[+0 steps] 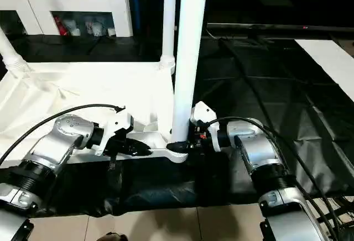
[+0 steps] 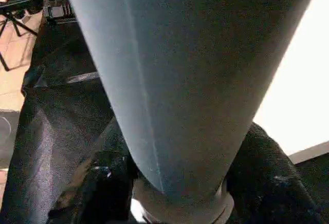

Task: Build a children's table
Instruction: Rotate leg to tighten

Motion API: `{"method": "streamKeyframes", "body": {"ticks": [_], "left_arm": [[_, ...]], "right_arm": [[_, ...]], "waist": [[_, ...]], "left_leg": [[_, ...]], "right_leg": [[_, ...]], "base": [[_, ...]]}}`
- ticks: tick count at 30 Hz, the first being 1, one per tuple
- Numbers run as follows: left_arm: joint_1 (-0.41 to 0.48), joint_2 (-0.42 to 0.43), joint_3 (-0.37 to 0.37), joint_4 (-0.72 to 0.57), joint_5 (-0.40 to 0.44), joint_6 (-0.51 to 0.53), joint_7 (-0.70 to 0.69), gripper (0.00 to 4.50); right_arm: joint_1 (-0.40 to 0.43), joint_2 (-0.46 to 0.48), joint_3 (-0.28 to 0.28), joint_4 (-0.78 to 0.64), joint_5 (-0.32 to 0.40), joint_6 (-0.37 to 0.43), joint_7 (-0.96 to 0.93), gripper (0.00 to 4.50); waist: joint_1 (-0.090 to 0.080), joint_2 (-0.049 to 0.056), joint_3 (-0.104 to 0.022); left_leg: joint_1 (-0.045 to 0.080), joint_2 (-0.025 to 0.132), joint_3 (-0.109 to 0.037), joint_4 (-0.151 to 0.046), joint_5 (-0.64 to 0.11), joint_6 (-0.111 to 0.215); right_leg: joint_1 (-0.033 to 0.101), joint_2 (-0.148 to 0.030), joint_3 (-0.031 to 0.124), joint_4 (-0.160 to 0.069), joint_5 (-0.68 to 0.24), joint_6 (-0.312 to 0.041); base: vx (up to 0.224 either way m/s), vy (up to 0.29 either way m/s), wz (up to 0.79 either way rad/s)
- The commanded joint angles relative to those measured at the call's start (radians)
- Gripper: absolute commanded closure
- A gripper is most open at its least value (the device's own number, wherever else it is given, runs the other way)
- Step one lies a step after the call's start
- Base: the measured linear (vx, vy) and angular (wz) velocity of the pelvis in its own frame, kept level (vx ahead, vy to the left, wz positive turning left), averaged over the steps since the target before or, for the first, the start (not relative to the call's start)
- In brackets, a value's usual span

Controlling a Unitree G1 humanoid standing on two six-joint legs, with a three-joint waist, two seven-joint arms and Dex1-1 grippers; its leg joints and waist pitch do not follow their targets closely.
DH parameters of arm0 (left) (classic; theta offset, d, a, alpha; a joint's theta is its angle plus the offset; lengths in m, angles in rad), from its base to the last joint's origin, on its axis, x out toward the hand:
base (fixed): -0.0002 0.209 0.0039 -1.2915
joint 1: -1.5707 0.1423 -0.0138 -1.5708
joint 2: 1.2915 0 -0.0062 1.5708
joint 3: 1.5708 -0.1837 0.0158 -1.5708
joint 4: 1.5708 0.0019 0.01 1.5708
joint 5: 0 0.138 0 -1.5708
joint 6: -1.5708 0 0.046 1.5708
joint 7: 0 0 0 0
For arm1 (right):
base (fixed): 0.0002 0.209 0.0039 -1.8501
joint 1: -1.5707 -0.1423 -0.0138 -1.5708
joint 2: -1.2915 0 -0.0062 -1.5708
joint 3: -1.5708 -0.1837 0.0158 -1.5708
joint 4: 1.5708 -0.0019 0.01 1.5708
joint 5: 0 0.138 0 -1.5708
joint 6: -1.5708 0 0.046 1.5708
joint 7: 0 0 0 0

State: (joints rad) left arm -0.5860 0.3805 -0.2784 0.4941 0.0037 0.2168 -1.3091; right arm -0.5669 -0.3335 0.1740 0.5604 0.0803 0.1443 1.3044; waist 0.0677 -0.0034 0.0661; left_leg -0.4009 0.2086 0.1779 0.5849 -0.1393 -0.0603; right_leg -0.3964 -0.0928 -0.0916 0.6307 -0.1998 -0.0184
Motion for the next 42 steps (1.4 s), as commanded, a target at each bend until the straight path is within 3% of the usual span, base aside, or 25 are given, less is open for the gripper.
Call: {"method": "streamKeyframes", "body": {"ticks": [1, 4, 6, 7, 9, 11, 12, 15, 19, 22, 24, 27, 28, 31, 36, 37, 42], "left_arm": [[-0.015, -0.033, 0.0, -0.041, -0.016, -0.006, 0.05, 4.5], [-0.02, -0.061, 0.023, -0.036, -0.013, 0.009, 0.124, 4.5], [-0.025, -0.075, 0.029, -0.031, -0.006, 0.019, 0.162, 4.5], [-0.033, -0.1, 0.036, -0.021, 0.007, 0.034, 0.221, 4.5], [-0.047, -0.126, 0.046, -0.003, 0.019, 0.044, 0.284, 4.5], [-0.059, -0.148, 0.053, 0.013, 0.031, 0.05, 0.337, 4.5], [-0.073, -0.174, 0.062, 0.03, 0.042, 0.063, 0.4, 4.5], [-0.095, -0.215, 0.079, 0.053, 0.053, 0.085, 0.498, 4.5], [-0.116, -0.266, 0.093, 0.073, 0.073, 0.094, 0.612, 4.5], [-0.114, -0.277, 0.082, 0.075, 0.089, 0.076, 0.622, 4.5], [-0.109, -0.275, 0.074, 0.071, 0.093, 0.068, 0.613, 4.5], [-0.102, -0.268, 0.068, 0.061, 0.089, 0.058, 0.593, 4.5], [-0.094, -0.259, 0.063, 0.052, 0.08, 0.05, 0.57, 4.5], [-0.075, -0.23, 0.052, 0.03, 0.056, 0.028, 0.496, 4.5], [-0.065, -0.211, 0.048, 0.015, 0.043, 0.012, 0.443, 4.5], [-0.052, -0.179, 0.042, -0.005, 0.03, 0.011, 0.377, 4.5], [-0.023, -0.116, 0.024, -0.053, 0.003, 0.02, 0.248, 4.5]], "right_arm": [[0.035, 0.051, 0.1, -0.006, -0.006, 0.04, 0.041, 2.44], [0.018, 0.109, 0.042, 0.044, 0.002, 0.029, -0.086, 2.46], [0.002, 0.141, 0.012, 0.085, -0.005, 0.017, -0.176, 2.47], [-0.023, 0.185, -0.026, 0.145, -0.013, 0.001, -0.304, 2.51], [-0.05, 0.226, -0.063, 0.202, -0.015, 0.007, -0.429, 2.51], [-0.068, 0.255, -0.081, 0.241, -0.015, 0.015, -0.503, 2.52], [-0.083, 0.283, -0.085, 0.271, -0.031, -0.008, -0.584, 2.53], [-0.118, 0.33, -0.111, 0.332, -0.038, -0.013, -0.722, 2.54], [-0.185, 0.397, -0.171, 0.43, -0.033, -0.04, -0.912, 2.54], [-0.214, 0.417, -0.189, 0.468, -0.027, -0.081, -0.906, 2.54], [-0.22, 0.417, -0.192, 0.47, -0.018, -0.089, -0.875, 1.85], [-0.221, 0.414, -0.198, 0.463, -0.003, -0.088, -0.845, 1.83], [-0.22, 0.406, -0.192, 0.458, -0.005, -0.095, -0.814, 1.58], [-0.207, 0.37, -0.153, 0.444, -0.032, -0.118, -0.715, 1.34], [-0.192, 0.343, -0.126, 0.434, -0.048, -0.129, -0.643, 1.24], [-0.168, 0.304, -0.093, 0.412, -0.059, -0.134, -0.539, 1.24], [-0.114, 0.227, -0.022, 0.344, -0.067, -0.127, -0.328, 1.24]], "waist": [[0.0, -0.003, -0.077], [-0.005, -0.004, -0.076], [-0.011, -0.003, -0.074], [-0.02, -0.005, -0.071], [-0.033, -0.005, -0.069], [-0.044, -0.009, -0.067], [-0.045, -0.005, -0.066], [-0.045, -0.007, -0.067], [-0.047, -0.006, -0.068], [-0.046, -0.003, -0.073], [-0.045, -0.002, -0.073], [-0.042, -0.006, -0.074], [-0.04, -0.008, -0.075], [-0.04, -0.009, -0.076], [-0.036, -0.008, -0.08], [-0.037, -0.011, -0.08], [-0.034, -0.007, -0.08]], "left_leg": [[0.029, 0.028, -0.003, -0.062, -0.255, 0.04], [0.028, 0.028, -0.004, -0.064, -0.259, 0.032], [0.031, 0.027, -0.006, -0.066, -0.293, 0.015], [0.031, 0.026, -0.009, -0.068, -0.337, -0.007], [0.031, 0.024, -0.014, -0.07, -0.373, -0.029], [0.025, 0.02, -0.018, -0.071, -0.398, -0.034], [0.029, 0.02, -0.02, -0.071, -0.41, -0.037], [0.04, 0.018, -0.018, -0.067, -0.433, -0.036], [0.042, 0.019, -0.021, -0.071, -0.456, -0.04], [0.035, 0.021, -0.02, -0.076, -0.432, -0.029], [0.038, 0.022, -0.018, -0.076, -0.428, -0.024], [0.037, 0.02, -0.011, -0.074, -0.405, -0.003], [0.037, 0.02, -0.01, -0.072, -0.399, 0.002], [0.028, 0.019, -0.009, -0.071, -0.374, 0.009], [0.029, 0.021, -0.005, -0.069, -0.304, 0.025], [0.026, 0.02, -0.004, -0.068, -0.292, 0.032], [0.029, 0.025, -0.003, -0.068, -0.285, 0.048]], "right_leg": [[0.045, -0.054, 0.052, -0.084, -0.182, -0.226], [0.042, -0.055, 0.053, -0.083, -0.191, -0.223], [0.04, -0.056, 0.052, -0.089, -0.248, -0.212], [0.038, -0.057, 0.05, -0.096, -0.33, -0.192], [0.034, -0.057, 0.048, -0.101, -0.393, -0.172], [0.039, -0.057, 0.044, -0.109, -0.447, -0.144], [0.033, -0.058, 0.044, -0.112, -0.467, -0.134], [0.023, -0.058, 0.044, -0.123, -0.482, -0.129], [0.021, -0.055, 0.041, -0.123, -0.471, -0.123], [0.029, -0.053, 0.041, -0.117, -0.382, -0.136], [0.027, -0.051, 0.043, -0.116, -0.351, -0.146], [0.029, -0.051, 0.048, -0.111, -0.304, -0.167], [0.028, -0.053, 0.048, -0.114, -0.32, -0.166], [0.032, -0.055, 0.048, -0.114, -0.335, -0.162], [0.036, -0.053, 0.049, -0.105, -0.251, -0.19], [0.039, -0.051, 0.049, -0.103, -0.235, -0.196], [0.04, -0.048, 0.05, -0.096, -0.19, -0.217]], "base": [[0.0, 0.0, 0.0], [0.0, 0.0, 0.0], [0.0, 0.0, 0.0], [0.0, 0.0, 0.0], [0.0, 0.0, 0.0], [0.0, 0.0, 0.0], [0.0, 0.0, 0.0], [0.0, 0.0, 0.0], [0.0, 0.0, 0.0], [0.0, 0.0, 0.0], [0.0, 0.0, 0.0], [0.0, 0.0, 0.0], [0.0, 0.0, 0.0], [0.0, 0.0, 0.0], [0.0, 0.0, 0.0], [0.0, 0.0, 0.0], [0.0, 0.0, 0.0]]}}
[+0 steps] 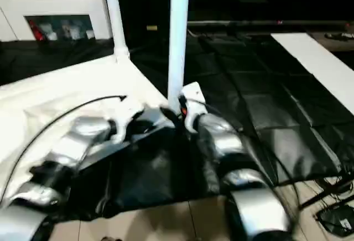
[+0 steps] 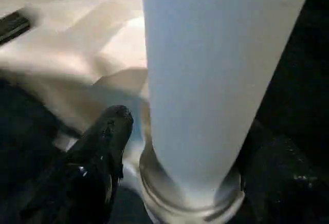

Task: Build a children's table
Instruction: Rotate leg to tighten

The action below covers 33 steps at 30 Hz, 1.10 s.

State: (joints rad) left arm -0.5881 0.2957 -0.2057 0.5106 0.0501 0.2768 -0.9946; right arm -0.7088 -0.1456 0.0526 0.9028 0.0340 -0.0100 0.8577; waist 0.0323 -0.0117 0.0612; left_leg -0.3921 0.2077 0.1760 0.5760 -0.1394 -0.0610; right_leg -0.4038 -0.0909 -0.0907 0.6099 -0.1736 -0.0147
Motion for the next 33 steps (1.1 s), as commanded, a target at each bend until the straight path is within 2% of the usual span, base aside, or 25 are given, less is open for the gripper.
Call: {"method": "streamKeyframes", "body": {"ticks": [1, 2, 3, 5, 7, 9, 11, 13, 14, 15, 18, 21, 24, 25, 28, 30, 31, 33], "left_arm": [[-0.017, -0.023, -0.051, -0.077, -0.048, -0.038, -0.084, 4.5], [-0.015, -0.017, -0.052, -0.082, -0.05, -0.036, -0.095, 4.5], [-0.013, -0.013, -0.053, -0.085, -0.051, -0.035, -0.101, 4.5], [-0.007, 0.003, -0.057, -0.097, -0.057, -0.029, -0.128, 4.5], [0.011, 0.052, -0.064, -0.128, -0.068, -0.02, -0.193, 4.5], [0.015, 0.064, -0.066, -0.135, -0.069, -0.017, -0.206, 4.5], [0.02, 0.078, -0.071, -0.142, -0.071, -0.012, -0.227, 4.5], [0.024, 0.096, -0.076, -0.148, -0.072, -0.005, -0.255, 4.5], [0.022, 0.104, -0.076, -0.142, -0.072, -0.001, -0.27, 4.5], [0.019, 0.111, -0.077, -0.135, -0.07, -0.002, -0.282, 4.5], [0.014, 0.116, -0.076, -0.129, -0.069, -0.002, -0.289, 4.5], [0.007, 0.126, -0.073, -0.123, -0.078, 0.003, -0.302, 4.5], [0.007, 0.131, -0.076, -0.125, -0.083, 0.008, -0.308, 4.5], [0.007, 0.129, -0.077, -0.13, -0.087, 0.013, -0.309, 4.5], [0.005, 0.108, -0.06, -0.135, -0.089, 0.021, -0.263, 4.5], [0.005, 0.096, -0.053, -0.134, -0.085, 0.022, -0.232, 4.5], [0.003, 0.057, -0.035, -0.134, -0.078, 0.045, -0.158, 4.5], [0.003, 0.046, -0.033, -0.136, -0.073, 0.053, -0.137, 4.5]], "right_arm": [[0.037, 0.029, 0.107, -0.014, -0.017, 0.036, 0.15, 1.24], [0.042, 0.022, 0.113, -0.023, -0.014, 0.041, 0.17, 1.24], [0.045, 0.019, 0.115, -0.029, -0.012, 0.045, 0.182, 1.24], [0.058, 0.003, 0.125, -0.054, -0.005, 0.059, 0.234, 1.24], [0.094, -0.05, 0.163, -0.121, 0.01, 0.078, 0.383, 1.24], [0.1, -0.06, 0.171, -0.133, 0.014, 0.083, 0.409, 1.24], [0.103, -0.066, 0.177, -0.141, 0.014, 0.084, 0.426, 1.24], [0.108, -0.075, 0.187, -0.157, 0.016, 0.089, 0.453, 1.59], [0.109, -0.079, 0.193, -0.164, 0.014, 0.095, 0.47, 1.59], [0.111, -0.082, 0.198, -0.173, 0.016, 0.101, 0.487, 1.64], [0.111, -0.086, 0.204, -0.18, 0.017, 0.106, 0.5, 1.99], [0.124, -0.103, 0.228, -0.21, 0.007, 0.111, 0.54, 2.14], [0.132, -0.111, 0.238, -0.224, 0.004, 0.111, 0.553, 2.33], [0.135, -0.109, 0.238, -0.233, 0.008, 0.118, 0.55, 2.36], [0.134, -0.072, 0.21, -0.228, 0.014, 0.117, 0.469, 2.43], [0.128, -0.047, 0.192, -0.207, 0.009, 0.103, 0.405, 2.43], [0.113, 0.003, 0.156, -0.161, 0.004, 0.096, 0.273, 2.48], [0.106, 0.016, 0.147, -0.144, 0.002, 0.097, 0.232, 2.5]], "waist": [[0.001, 0.003, -0.074], [0.002, -0.008, -0.073], [0.008, -0.003, -0.072], [0.014, -0.001, -0.067], [0.02, -0.01, -0.067], [0.021, -0.007, -0.065], [0.022, -0.008, -0.065], [0.022, -0.009, -0.065], [0.022, -0.005, -0.064], [0.021, -0.009, -0.064], [0.023, -0.008, -0.065], [0.024, -0.004, -0.065], [0.025, -0.005, -0.067], [0.024, -0.003, -0.067], [0.024, -0.008, -0.067], [0.022, -0.01, -0.064], [0.017, -0.012, -0.061], [0.014, -0.011, -0.059]], "left_leg": [[0.023, 0.027, -0.001, -0.06, -0.293, 0.045], [0.025, 0.027, 0.001, -0.06, -0.3, 0.046], [0.028, 0.029, 0.001, -0.061, -0.309, 0.042], [0.028, 0.031, 0.001, -0.064, -0.336, 0.033], [0.03, 0.031, -0.002, -0.066, -0.355, 0.023], [0.029, 0.032, 0.0, -0.067, -0.362, 0.023], [0.032, 0.031, -0.002, -0.067, -0.379, 0.009], [0.033, 0.03, -0.004, -0.068, -0.387, 0.001], [0.033, 0.029, -0.005, -0.069, -0.395, -0.002], [0.032, 0.028, -0.004, -0.069, -0.395, -0.002], [0.033, 0.03, -0.005, -0.069, -0.386, -0.002], [0.033, 0.03, -0.005, -0.07, -0.384, -0.005], [0.032, 0.03, -0.004, -0.069, -0.373, -0.003], [0.033, 0.029, -0.004, -0.069, -0.374, -0.003], [0.032, 0.029, -0.003, -0.068, -0.368, 0.0], [0.032, 0.028, -0.005, -0.069, -0.382, -0.005], [0.036, 0.026, -0.008, -0.069, -0.41, -0.02], [0.039, 0.025, -0.01, -0.068, -0.424, -0.03]], "right_leg": [[0.045, -0.049, 0.049, -0.075, -0.216, -0.232], [0.044, -0.049, 0.049, -0.077, -0.229, -0.232], [0.042, -0.051, 0.049, -0.077, -0.253, -0.23], [0.039, -0.051, 0.051, -0.081, -0.292, -0.215], [0.042, -0.053, 0.049, -0.085, -0.339, -0.193], [0.038, -0.053, 0.052, -0.086, -0.357, -0.186], [0.035, -0.054, 0.052, -0.088, -0.379, -0.184], [0.034, -0.056, 0.052, -0.09, -0.396, -0.181], [0.034, -0.055, 0.052, -0.091, -0.405, -0.178], [0.035, -0.054, 0.052, -0.092, -0.41, -0.175], [0.034, -0.055, 0.053, -0.09, -0.398, -0.18], [0.035, -0.053, 0.053, -0.088, -0.377, -0.183], [0.037, -0.053, 0.053, -0.085, -0.355, -0.191], [0.037, -0.052, 0.053, -0.084, -0.348, -0.195], [0.037, -0.053, 0.053, -0.084, -0.348, -0.198], [0.035, -0.055, 0.052, -0.087, -0.385, -0.187], [0.031, -0.058, 0.051, -0.094, -0.449, -0.171], [0.029, -0.06, 0.049, -0.098, -0.495, -0.157]], "base": [[0.0, 0.0, 0.0], [0.0, 0.0, 0.0], [0.0, 0.0, 0.0], [0.0, 0.0, 0.0], [0.0, 0.0, 0.0], [0.0, 0.0, 0.0], [0.0, 0.0, 0.0], [0.0, 0.0, 0.0], [0.0, 0.0, 0.0], [0.0, 0.0, 0.0], [0.0, 0.0, 0.0], [0.0, 0.0, 0.0], [0.0, 0.0, 0.0], [0.0, 0.0, 0.0], [0.0, 0.0, 0.0], [0.0, 0.0, 0.0], [0.0, 0.0, 0.0], [0.0, 0.0, 0.0]]}}
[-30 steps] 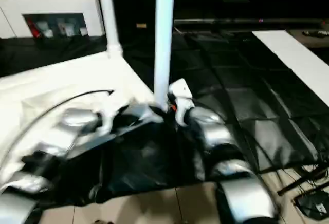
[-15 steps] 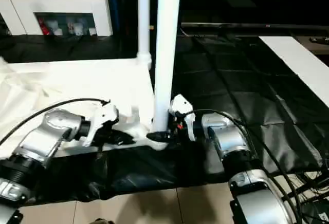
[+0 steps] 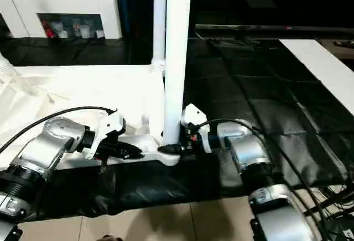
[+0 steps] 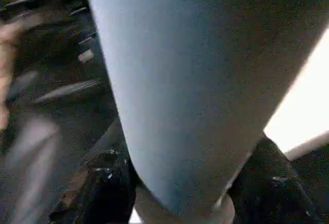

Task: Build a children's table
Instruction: Rotate leg to tighten

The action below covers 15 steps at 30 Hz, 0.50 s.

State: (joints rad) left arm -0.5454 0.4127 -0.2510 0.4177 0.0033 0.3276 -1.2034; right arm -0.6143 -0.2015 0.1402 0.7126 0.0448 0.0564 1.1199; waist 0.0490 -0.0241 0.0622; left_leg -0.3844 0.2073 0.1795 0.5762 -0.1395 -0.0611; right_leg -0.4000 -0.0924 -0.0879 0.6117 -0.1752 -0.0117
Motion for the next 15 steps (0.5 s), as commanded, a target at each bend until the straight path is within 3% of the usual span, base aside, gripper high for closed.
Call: {"method": "streamKeyframes", "body": {"ticks": [1, 2, 4, 8, 10, 12, 14, 15], "left_arm": [[-0.039, -0.095, 0.016, -0.049, -0.015, 0.018, 0.12, 4.5], [-0.041, -0.126, 0.012, -0.054, -0.003, 0.033, 0.169, 4.5], [-0.054, -0.169, 0.016, -0.042, 0.013, 0.047, 0.247, 4.5], [-0.078, -0.232, 0.034, -0.015, 0.024, 0.063, 0.363, 4.5], [-0.1, -0.277, 0.052, 0.013, 0.044, 0.074, 0.456, 4.5], [-0.111, -0.295, 0.058, 0.025, 0.061, 0.069, 0.497, 4.5], [-0.106, -0.292, 0.053, 0.016, 0.061, 0.063, 0.486, 4.5], [-0.102, -0.289, 0.049, 0.009, 0.06, 0.06, 0.478, 4.5]], "right_arm": [[-0.006, 0.101, 0.038, 0.084, -0.014, 0.034, -0.127, 2.51], [-0.03, 0.138, 0.006, 0.133, -0.007, 0.038, -0.23, 2.52], [-0.058, 0.175, -0.023, 0.184, -0.001, 0.041, -0.337, 2.54], [-0.098, 0.218, -0.051, 0.25, -0.013, 0.051, -0.483, 2.55], [-0.148, 0.259, -0.106, 0.321, -0.007, 0.053, -0.632, 2.55], [-0.179, 0.282, -0.13, 0.358, 0.001, 0.045, -0.681, 2.55], [-0.187, 0.289, -0.125, 0.364, -0.003, 0.017, -0.659, 2.55], [-0.192, 0.294, -0.139, 0.368, 0.015, 0.018, -0.633, 2.55]], "waist": [[-0.008, 0.001, -0.059], [-0.014, -0.002, -0.057], [-0.029, 0.0, -0.055], [-0.04, 0.0, -0.058], [-0.049, 0.003, -0.056], [-0.052, 0.006, -0.058], [-0.053, 0.008, -0.058], [-0.055, 0.007, -0.061]], "left_leg": [[0.032, 0.026, -0.015, -0.066, -0.438, -0.035], [0.033, 0.023, -0.02, -0.067, -0.46, -0.043], [0.029, 0.024, -0.028, -0.069, -0.499, -0.052], [0.031, 0.021, -0.033, -0.069, -0.535, -0.054], [0.033, 0.019, -0.033, -0.068, -0.551, -0.052], [0.045, 0.018, -0.033, -0.066, -0.583, -0.053], [0.041, 0.019, -0.035, -0.068, -0.59, -0.049], [0.026, 0.021, -0.036, -0.076, -0.571, -0.041]], "right_leg": [[0.022, -0.061, 0.045, -0.104, -0.53, -0.148], [0.021, -0.059, 0.039, -0.11, -0.574, -0.13], [0.022, -0.059, 0.032, -0.115, -0.607, -0.108], [0.024, -0.057, 0.021, -0.122, -0.594, -0.098], [0.017, -0.056, 0.019, -0.128, -0.588, -0.1], [0.011, -0.054, 0.014, -0.134, -0.588, -0.094], [0.018, -0.055, 0.011, -0.135, -0.571, -0.091], [0.03, -0.056, 0.013, -0.13, -0.527, -0.094]], "base": [[0.0, 0.0, 0.0], [0.0, 0.0, 0.0], [0.0, 0.0, 0.0], [0.0, 0.0, 0.0], [0.0, 0.0, 0.0], [0.0, 0.0, 0.0], [0.0, 0.0, 0.0], [0.0, 0.0, 0.0]]}}
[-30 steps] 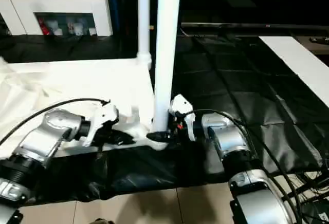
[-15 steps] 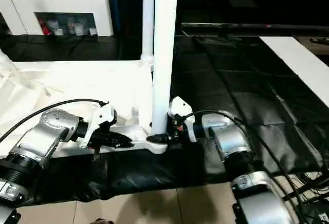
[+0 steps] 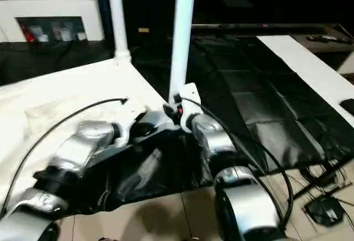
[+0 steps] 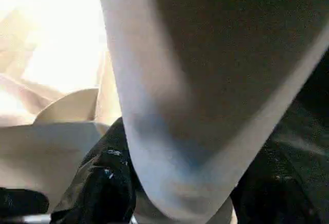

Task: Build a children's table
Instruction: Rotate leg to tighten

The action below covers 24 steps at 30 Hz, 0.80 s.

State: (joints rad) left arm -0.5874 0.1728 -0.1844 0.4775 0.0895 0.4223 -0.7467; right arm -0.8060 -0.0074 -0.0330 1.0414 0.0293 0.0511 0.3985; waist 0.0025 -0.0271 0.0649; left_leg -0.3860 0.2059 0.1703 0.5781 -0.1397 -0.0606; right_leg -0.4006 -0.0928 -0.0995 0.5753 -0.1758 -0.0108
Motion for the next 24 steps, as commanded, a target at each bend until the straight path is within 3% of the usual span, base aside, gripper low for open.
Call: {"method": "streamKeyframes", "body": {"ticks": [1, 2, 3, 4, 8, 24], "left_arm": [[-0.06, -0.049, -0.018, -0.051, -0.026, -0.035, 0.021, 4.5], [-0.051, -0.038, -0.026, -0.06, -0.029, -0.051, -0.004, 4.5], [-0.047, -0.032, -0.028, -0.065, -0.032, -0.056, -0.015, 4.5], [-0.043, -0.026, -0.027, -0.067, -0.035, -0.061, -0.024, 4.5], [-0.043, -0.026, -0.027, -0.067, -0.035, -0.061, -0.024, 4.5], [-0.043, -0.026, -0.027, -0.067, -0.035, -0.061, -0.024, 4.5]], "right_arm": [[-0.002, 0.101, 0.032, 0.041, 0.033, 0.025, 0.09, 2.2], [-0.001, 0.101, 0.021, 0.034, 0.053, 0.028, 0.127, 2.2], [0.0, 0.099, 0.019, 0.028, 0.061, 0.032, 0.145, 1.99], [0.003, 0.094, 0.022, 0.022, 0.062, 0.03, 0.164, 1.82], [0.003, 0.094, 0.022, 0.022, 0.062, 0.03, 0.164, 1.49], [0.003, 0.094, 0.022, 0.022, 0.062, 0.03, 0.164, 0.04]], "waist": [[-0.007, 0.01, -0.063], [-0.005, 0.008, -0.063], [-0.004, 0.007, -0.064], [-0.003, 0.009, -0.065], [0.003, 0.008, -0.065], [0.001, 0.01, -0.062]], "left_leg": [[0.029, 0.023, -0.025, -0.079, -0.569, -0.04], [0.037, 0.021, -0.021, -0.075, -0.572, -0.035], [0.039, 0.021, -0.019, -0.073, -0.569, -0.032], [0.031, 0.021, -0.018, -0.075, -0.539, -0.026], [0.034, 0.022, -0.011, -0.073, -0.506, -0.017], [0.038, 0.023, -0.013, -0.074, -0.531, -0.025]], "right_leg": [[0.028, -0.055, 0.027, -0.093, -0.515, -0.1], [0.018, -0.055, 0.032, -0.095, -0.507, -0.112], [0.018, -0.056, 0.034, -0.095, -0.504, -0.117], [0.023, -0.057, 0.037, -0.09, -0.478, -0.13], [0.021, -0.056, 0.042, -0.085, -0.441, -0.153], [0.017, -0.054, 0.039, -0.09, -0.48, -0.142]], "base": [[0.0, 0.0, 0.0], [0.0, 0.0, 0.0], [0.0, 0.0, 0.0], [0.0, 0.0, 0.0], [0.0, 0.0, 0.0], [0.0, 0.0, 0.0]]}}
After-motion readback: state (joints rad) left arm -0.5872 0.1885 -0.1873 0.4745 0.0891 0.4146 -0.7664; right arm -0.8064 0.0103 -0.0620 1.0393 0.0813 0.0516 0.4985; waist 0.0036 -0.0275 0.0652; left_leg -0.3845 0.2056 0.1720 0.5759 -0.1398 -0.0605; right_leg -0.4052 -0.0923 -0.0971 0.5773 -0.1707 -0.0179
